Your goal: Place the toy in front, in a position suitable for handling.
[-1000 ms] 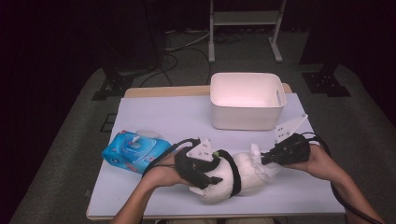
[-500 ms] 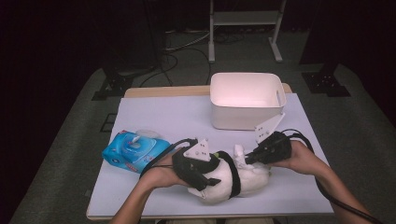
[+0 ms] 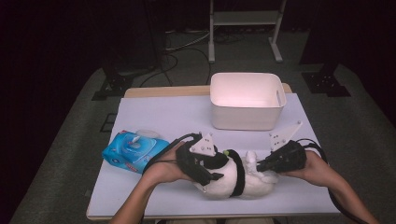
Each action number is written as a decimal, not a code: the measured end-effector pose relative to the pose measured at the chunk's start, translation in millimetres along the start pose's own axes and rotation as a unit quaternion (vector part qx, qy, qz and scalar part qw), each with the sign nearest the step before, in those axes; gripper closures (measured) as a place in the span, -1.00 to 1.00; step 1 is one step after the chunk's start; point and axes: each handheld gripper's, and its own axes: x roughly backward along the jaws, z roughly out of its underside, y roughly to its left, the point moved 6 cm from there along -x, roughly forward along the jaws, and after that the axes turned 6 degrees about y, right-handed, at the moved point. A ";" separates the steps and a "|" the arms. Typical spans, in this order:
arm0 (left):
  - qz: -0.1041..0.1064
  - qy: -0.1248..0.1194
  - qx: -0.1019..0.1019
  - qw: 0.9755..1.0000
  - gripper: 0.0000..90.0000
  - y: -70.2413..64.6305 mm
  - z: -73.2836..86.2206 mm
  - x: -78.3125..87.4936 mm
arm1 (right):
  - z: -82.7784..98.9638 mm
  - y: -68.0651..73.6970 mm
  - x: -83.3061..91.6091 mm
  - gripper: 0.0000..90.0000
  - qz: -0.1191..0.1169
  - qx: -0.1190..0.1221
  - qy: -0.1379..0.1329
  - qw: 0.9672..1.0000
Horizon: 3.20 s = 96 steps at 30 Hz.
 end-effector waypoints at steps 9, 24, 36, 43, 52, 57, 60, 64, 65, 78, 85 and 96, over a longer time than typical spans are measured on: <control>0.015 -0.009 0.005 1.000 -0.51 -4.8 10.9 -8.0 | -14.0 3.3 -2.3 0.93 0.008 0.018 0.002 1.000; 0.017 -0.019 0.009 1.000 -0.49 -6.6 17.7 -4.9 | 24.9 -12.6 19.9 0.93 0.024 -0.036 -0.033 0.999; 0.023 -0.016 -0.004 1.000 -0.49 -10.6 8.1 -16.1 | 25.3 -11.2 17.0 0.93 0.024 -0.028 -0.018 0.999; 0.018 -0.014 -0.006 1.000 -0.48 -10.8 6.9 -17.0 | -12.0 -1.6 6.7 0.92 0.011 0.013 -0.004 1.000; 0.011 -0.017 0.000 1.000 -0.49 -6.2 4.8 -16.6 | -35.1 10.3 -14.9 0.93 -0.005 0.041 0.028 0.999; 0.009 -0.033 0.006 0.999 -0.50 -4.5 2.8 -8.6 | -25.9 3.5 -12.8 0.94 0.000 0.022 0.030 0.999; 0.011 -0.040 0.006 0.999 -0.50 -5.6 1.5 -5.5 | -21.9 2.0 -10.5 0.94 -0.002 0.016 0.024 1.000; 0.013 -0.048 0.004 0.999 -0.50 -7.0 -1.1 -1.0 | -16.1 0.0 -7.1 0.94 -0.002 0.006 0.017 1.000; 0.012 -0.049 0.002 0.999 -0.50 -7.5 -1.8 -0.1 | -14.6 -0.7 -6.1 0.94 -0.002 0.004 0.013 1.000; 0.001 -0.040 0.006 0.999 -0.55 -9.0 0.3 6.9 | -5.8 -5.8 2.5 0.93 0.015 -0.011 0.008 1.000; 0.033 -0.045 0.018 0.998 -0.56 -11.1 5.6 -5.6 | 3.6 -8.8 8.8 0.93 0.015 -0.024 -0.003 1.000; 0.061 -0.063 0.042 0.995 -0.59 -15.7 18.5 -21.3 | 16.1 -11.0 14.3 0.93 0.021 -0.045 -0.019 0.999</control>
